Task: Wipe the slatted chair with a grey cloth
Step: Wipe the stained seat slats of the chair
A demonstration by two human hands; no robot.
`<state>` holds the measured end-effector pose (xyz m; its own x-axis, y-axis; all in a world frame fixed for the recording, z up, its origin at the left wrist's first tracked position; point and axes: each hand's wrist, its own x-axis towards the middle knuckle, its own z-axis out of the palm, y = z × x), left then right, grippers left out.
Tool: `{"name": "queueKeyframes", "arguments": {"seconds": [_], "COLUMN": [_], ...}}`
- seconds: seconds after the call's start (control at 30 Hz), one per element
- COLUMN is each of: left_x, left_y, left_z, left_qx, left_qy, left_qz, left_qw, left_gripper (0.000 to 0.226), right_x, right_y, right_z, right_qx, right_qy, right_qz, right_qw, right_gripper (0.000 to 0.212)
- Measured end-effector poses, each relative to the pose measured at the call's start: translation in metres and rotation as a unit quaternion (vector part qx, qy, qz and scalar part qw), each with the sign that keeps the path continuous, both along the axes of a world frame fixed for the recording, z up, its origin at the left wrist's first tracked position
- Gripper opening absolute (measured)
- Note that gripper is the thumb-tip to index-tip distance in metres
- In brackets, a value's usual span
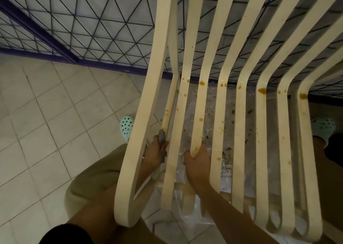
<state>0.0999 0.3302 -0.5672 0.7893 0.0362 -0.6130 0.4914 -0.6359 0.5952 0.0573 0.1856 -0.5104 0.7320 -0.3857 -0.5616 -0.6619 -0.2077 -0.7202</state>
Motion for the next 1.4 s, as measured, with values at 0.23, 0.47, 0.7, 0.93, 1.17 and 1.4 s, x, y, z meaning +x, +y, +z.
{"name": "queueKeyframes", "arguments": {"seconds": [0.23, 0.47, 0.7, 0.93, 1.17, 1.4], "left_x": [0.061, 0.133, 0.2, 0.211, 0.152, 0.07], "left_y": [-0.022, -0.04, -0.054, -0.059, -0.047, -0.026], "left_z": [-0.006, -0.019, -0.029, -0.045, -0.037, -0.02], "left_qx": [-0.019, 0.008, 0.02, 0.167, 0.144, 0.125], "left_qy": [-0.039, -0.051, -0.036, -0.136, -0.122, -0.095], "left_qz": [0.033, 0.004, -0.026, -0.165, -0.214, -0.212], "left_qw": [0.998, 0.999, 0.999, 0.962, 0.958, 0.964], "left_gripper": [0.023, 0.027, 0.044, 0.073, 0.074, 0.061], "right_x": [0.002, 0.004, 0.001, 0.002, 0.003, 0.006], "right_y": [0.003, 0.003, 0.002, 0.0, -0.001, 0.001], "right_z": [-0.005, -0.005, -0.006, -0.005, -0.005, -0.002], "right_qx": [-0.001, -0.004, 0.014, 0.007, 0.006, 0.001], "right_qy": [0.011, 0.013, 0.009, 0.005, 0.008, 0.033], "right_qz": [-0.007, -0.005, -0.01, -0.004, -0.012, -0.012], "right_qw": [1.0, 1.0, 1.0, 1.0, 1.0, 0.999], "right_gripper": [0.016, 0.024, 0.025, 0.028, 0.021, 0.017]}}
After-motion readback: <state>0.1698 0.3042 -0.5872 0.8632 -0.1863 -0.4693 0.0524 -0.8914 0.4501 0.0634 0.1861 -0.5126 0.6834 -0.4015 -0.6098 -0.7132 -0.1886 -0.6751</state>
